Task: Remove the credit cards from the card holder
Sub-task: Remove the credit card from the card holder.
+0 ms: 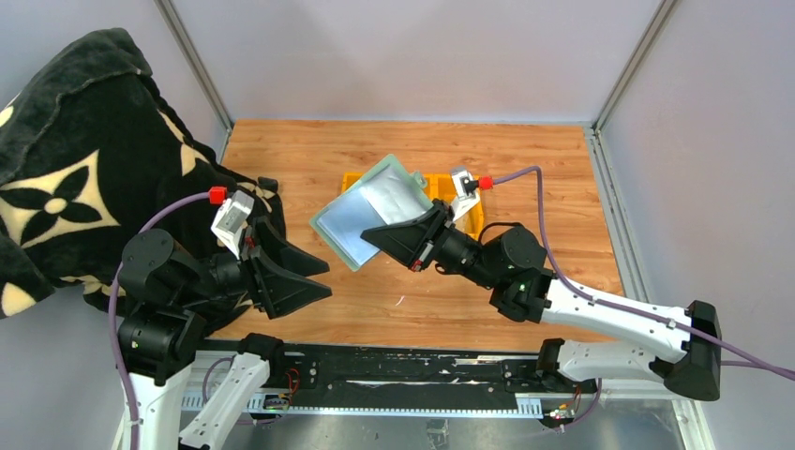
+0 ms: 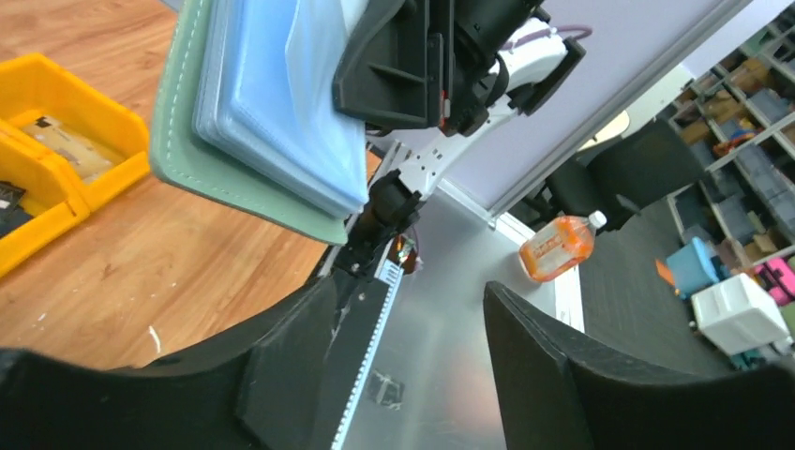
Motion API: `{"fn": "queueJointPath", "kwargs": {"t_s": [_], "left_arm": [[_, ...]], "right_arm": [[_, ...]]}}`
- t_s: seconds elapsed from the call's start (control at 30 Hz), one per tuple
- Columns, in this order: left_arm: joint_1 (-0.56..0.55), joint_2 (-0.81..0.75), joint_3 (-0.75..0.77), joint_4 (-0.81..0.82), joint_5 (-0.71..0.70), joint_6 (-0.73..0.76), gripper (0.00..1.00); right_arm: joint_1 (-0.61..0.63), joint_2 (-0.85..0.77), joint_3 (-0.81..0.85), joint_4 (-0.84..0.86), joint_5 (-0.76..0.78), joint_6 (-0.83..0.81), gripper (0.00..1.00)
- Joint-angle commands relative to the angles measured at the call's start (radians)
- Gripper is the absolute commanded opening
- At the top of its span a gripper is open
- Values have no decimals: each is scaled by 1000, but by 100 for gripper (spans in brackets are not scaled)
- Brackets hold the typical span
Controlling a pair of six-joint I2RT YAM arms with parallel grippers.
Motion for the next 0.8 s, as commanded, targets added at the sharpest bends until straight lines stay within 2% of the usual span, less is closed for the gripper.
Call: {"fn": "queueJointPath", "kwargs": {"t_s": [0.0,0.1,0.2,0.5,0.57,0.7,0.77], "left_arm": [[-1,-33,-49,156,49,-129,59],[-1,-24,-55,179,27,-136,46],[-1,-12,-50,136,-15,-93,39],[-1,-12,-60,184,-19,-143,40],[-1,-16,-62,156,-21,-125,44],[-1,-21,-59,135,-27,-122,65],[-1,-19,-49,137,-33,-126,68]], "right_arm": [[-10,27,-3,182,-53,119,0],[-10,50,-27,252,-73,172,0],[-10,73,-45,328,-94,213,0],[-9,101,-45,383,-131,242,0],[-9,98,-48,392,-129,243,0],[-9,62,-55,375,-111,219,0],[-9,50,-53,359,-110,210,0]]}}
